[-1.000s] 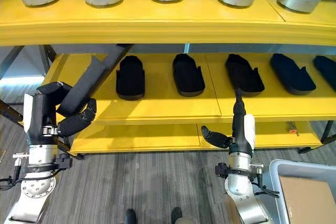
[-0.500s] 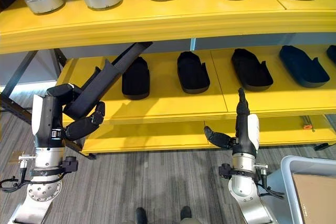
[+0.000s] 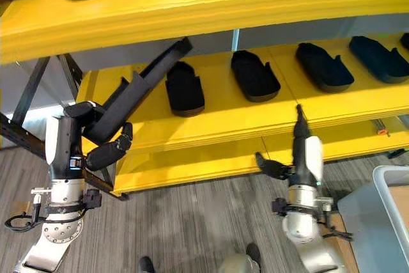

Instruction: Move parts from the plastic box to the shelf.

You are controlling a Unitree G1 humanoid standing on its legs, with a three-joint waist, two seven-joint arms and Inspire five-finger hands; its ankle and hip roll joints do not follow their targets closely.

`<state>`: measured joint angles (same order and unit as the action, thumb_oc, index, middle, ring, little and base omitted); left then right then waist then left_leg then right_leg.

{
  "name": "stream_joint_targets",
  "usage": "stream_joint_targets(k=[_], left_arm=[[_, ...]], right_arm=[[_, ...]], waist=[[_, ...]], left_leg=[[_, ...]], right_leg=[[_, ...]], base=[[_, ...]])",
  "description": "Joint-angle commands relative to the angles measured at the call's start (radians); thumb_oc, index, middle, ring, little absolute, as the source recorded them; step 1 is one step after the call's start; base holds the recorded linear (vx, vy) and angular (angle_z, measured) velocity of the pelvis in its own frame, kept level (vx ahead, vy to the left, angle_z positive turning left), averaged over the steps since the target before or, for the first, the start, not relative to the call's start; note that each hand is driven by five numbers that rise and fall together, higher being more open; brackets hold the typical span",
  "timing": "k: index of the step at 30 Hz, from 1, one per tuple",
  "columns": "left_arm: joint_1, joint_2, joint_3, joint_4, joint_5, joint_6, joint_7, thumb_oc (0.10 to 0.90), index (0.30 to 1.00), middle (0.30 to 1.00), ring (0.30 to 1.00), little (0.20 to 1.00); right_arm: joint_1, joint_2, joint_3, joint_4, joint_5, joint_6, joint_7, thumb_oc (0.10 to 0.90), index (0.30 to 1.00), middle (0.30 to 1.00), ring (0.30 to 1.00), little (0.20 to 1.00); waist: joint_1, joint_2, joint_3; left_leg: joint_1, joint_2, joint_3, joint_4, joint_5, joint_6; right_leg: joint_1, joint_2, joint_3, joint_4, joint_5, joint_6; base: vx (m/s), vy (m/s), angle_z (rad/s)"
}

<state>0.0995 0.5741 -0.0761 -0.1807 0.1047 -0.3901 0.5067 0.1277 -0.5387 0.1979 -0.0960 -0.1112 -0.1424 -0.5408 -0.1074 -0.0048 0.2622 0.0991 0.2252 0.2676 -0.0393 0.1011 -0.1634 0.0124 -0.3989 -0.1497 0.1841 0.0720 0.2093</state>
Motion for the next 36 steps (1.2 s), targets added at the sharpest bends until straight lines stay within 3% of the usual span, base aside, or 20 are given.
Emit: stream_joint_targets(k=[1, 5, 8, 12, 13, 15, 19, 25, 31, 33, 34, 36], left_arm=[[-0.076, -0.028, 0.105, -0.143, -0.064, -0.101, -0.018, 0.416, 0.322, 0.322, 0.322, 0.322], [-0.074, -0.021, 0.122, -0.154, -0.052, -0.111, -0.031, 0.4, 0.3, 0.3, 0.3, 0.3], [-0.075, -0.01, 0.139, -0.155, -0.029, -0.117, -0.026, 0.4, 0.3, 0.3, 0.3, 0.3], [-0.07, 0.004, 0.165, -0.147, -0.053, -0.118, -0.07, 0.4, 0.3, 0.3, 0.3, 0.3], [-0.053, 0.007, 0.169, -0.148, -0.052, -0.116, -0.067, 0.4, 0.3, 0.3, 0.3, 0.3], [-0.047, 0.008, 0.165, -0.153, -0.06, -0.091, -0.084, 0.4, 0.3, 0.3, 0.3, 0.3], [-0.129, 0.005, 0.118, -0.001, -0.062, -0.022, -0.004, 0.4, 0.3, 0.3, 0.3, 0.3], [-0.127, -0.012, 0.147, -0.005, -0.068, 0.008, -0.005, 0.4, 0.3, 0.3, 0.3, 0.3], [-0.109, -0.024, 0.141, -0.003, -0.064, 0.002, -0.007, 0.4, 0.3, 0.3, 0.3, 0.3], [-0.126, -0.022, 0.123, 0.003, -0.081, 0.0, -0.064, 0.4, 0.3, 0.3, 0.3, 0.3], [-0.134, -0.02, 0.115, 0.003, -0.087, 0.004, -0.077, 0.4, 0.3, 0.3, 0.3, 0.3], [-0.114, -0.018, 0.124, -0.017, -0.098, 0.026, -0.079, 0.4, 0.3, 0.3, 0.3, 0.3]], right_arm=[[-0.115, -0.078, -0.112, -0.104, 0.009, -0.089, -0.033, 0.9, 1.0, 1.0, 1.0, 1.0], [-0.111, -0.053, -0.12, -0.121, -0.038, -0.05, -0.029, 0.9, 1.0, 1.0, 1.0, 1.0], [-0.113, -0.042, -0.121, -0.13, -0.04, -0.035, -0.026, 0.9, 1.0, 1.0, 1.0, 1.0], [-0.129, -0.016, -0.119, -0.156, -0.037, -0.001, -0.004, 0.9, 1.0, 1.0, 1.0, 1.0], [-0.143, -0.009, -0.105, -0.147, -0.035, -0.003, 0.014, 0.9, 1.0, 1.0, 1.0, 1.0], [-0.157, -0.013, -0.088, -0.132, -0.032, 0.002, 0.026, 0.9, 1.0, 1.0, 1.0, 1.0], [-0.157, -0.034, -0.066, -0.111, -0.032, 0.0, 0.039, 0.9, 1.0, 1.0, 1.0, 1.0], [-0.136, -0.04, -0.09, -0.127, -0.014, -0.026, 0.096, 0.9, 1.0, 1.0, 1.0, 1.0], [-0.172, -0.051, -0.059, -0.127, -0.024, -0.05, 0.146, 0.9, 1.0, 1.0, 1.0, 1.0], [-0.181, -0.05, -0.058, -0.123, -0.044, -0.038, 0.124, 0.9, 1.0, 1.0, 1.0, 1.0], [-0.182, -0.048, -0.06, -0.125, -0.051, -0.036, 0.12, 0.9, 1.0, 1.0, 1.0, 1.0], [-0.179, -0.015, -0.066, -0.124, 0.002, -0.045, 0.153, 0.9, 1.0, 1.0, 1.0, 1.0]], waist=[[-0.014, 0.064, -0.082], [-0.002, 0.058, -0.094], [0.019, 0.038, -0.103], [0.05, 0.005, -0.114], [0.065, 0.002, -0.111], [0.075, 0.0, -0.111], [0.046, -0.004, -0.125], [0.033, -0.006, -0.124], [0.062, -0.017, -0.124], [0.075, -0.026, -0.124], [0.08, -0.029, -0.124], [0.104, -0.035, -0.106]], left_leg=[[0.017, 0.071, -0.068, -0.035, 0.041, 0.011], [0.034, 0.023, -0.062, -0.038, -0.016, 0.021], [0.034, 0.006, -0.041, -0.031, -0.034, 0.03], [0.042, 0.006, 0.039, -0.039, -0.039, 0.035], [0.054, 0.018, 0.087, -0.041, -0.038, 0.025], [0.063, 0.028, 0.107, -0.041, -0.036, 0.019], [0.066, 0.036, 0.122, -0.029, -0.032, 0.016], [0.063, 0.038, 0.13, -0.016, -0.032, 0.015], [0.049, 0.012, 0.071, 0.021, -0.065, 0.027], [0.044, -0.014, 0.059, 0.025, -0.08, 0.047], [0.044, -0.025, 0.062, 0.023, -0.083, 0.057], [0.07, -0.04, 0.117, 0.014, -0.09, 0.07]], right_leg=[[0.031, 0.174, -0.044, 0.064, -0.193, -0.08], [0.056, 0.152, -0.032, -0.015, -0.14, -0.041], [0.077, 0.139, -0.069, -0.072, -0.096, -0.018], [0.09, 0.121, -0.153, -0.136, -0.039, 0.015], [0.088, 0.127, -0.215, -0.141, -0.032, 0.014], [0.099, 0.13, -0.238, -0.163, -0.025, 0.01], [0.113, 0.145, -0.209, -0.192, -0.018, 0.001], [0.11, 0.147, -0.194, -0.199, -0.012, -0.004], [0.11, 0.134, -0.166, -0.21, 0.001, 0.004], [0.111, 0.105, -0.169, -0.193, 0.01, 0.021], [0.109, 0.099, -0.181, -0.175, 0.009, 0.021], [0.063, 0.073, -0.28, -0.067, 0.049, 0.032]], base=[[0.19, 0.321, 0.09], [0.13, 0.169, 0.09], [0.09, 0.053, -0.11], [0.08, -0.031, -0.2], [0.09, -0.057, -0.6], [0.08, -0.081, -1.03], [0.11, -0.061, -0.25], [0.03, 0.035, -0.06], [0.0, 0.177, -0.01], [-0.02, 0.308, 0.01], [0.0, 0.292, 0.24], [0.12, 0.058, 0.21]])
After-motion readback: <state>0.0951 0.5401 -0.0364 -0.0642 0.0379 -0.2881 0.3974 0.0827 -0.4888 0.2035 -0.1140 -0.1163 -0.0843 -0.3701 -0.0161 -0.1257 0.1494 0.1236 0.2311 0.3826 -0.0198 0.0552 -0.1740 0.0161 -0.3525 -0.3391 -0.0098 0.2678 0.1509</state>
